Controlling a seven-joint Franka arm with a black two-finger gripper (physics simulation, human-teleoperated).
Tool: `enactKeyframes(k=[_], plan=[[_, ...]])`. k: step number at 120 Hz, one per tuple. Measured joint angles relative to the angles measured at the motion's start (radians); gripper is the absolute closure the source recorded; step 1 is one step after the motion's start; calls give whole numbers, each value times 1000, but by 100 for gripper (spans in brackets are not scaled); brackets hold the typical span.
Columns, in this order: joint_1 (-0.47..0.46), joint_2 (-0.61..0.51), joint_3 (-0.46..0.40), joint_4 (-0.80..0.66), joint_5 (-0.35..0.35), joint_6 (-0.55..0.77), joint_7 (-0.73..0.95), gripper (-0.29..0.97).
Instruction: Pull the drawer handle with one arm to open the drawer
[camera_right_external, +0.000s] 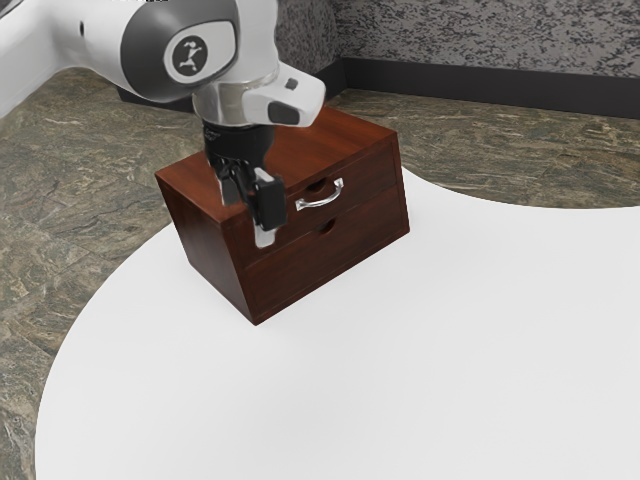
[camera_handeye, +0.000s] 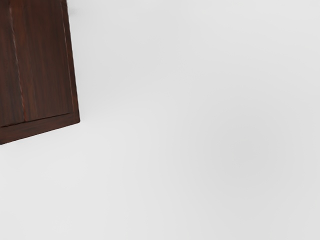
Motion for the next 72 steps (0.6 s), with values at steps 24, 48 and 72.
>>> enactKeyframes(k=[24, 48, 72], plan=[[4, 2, 1, 0, 37, 93, 69, 0], [-10, -19, 42, 29, 65, 129, 118, 0], [-51, -9, 44, 29, 56, 142, 152, 0]])
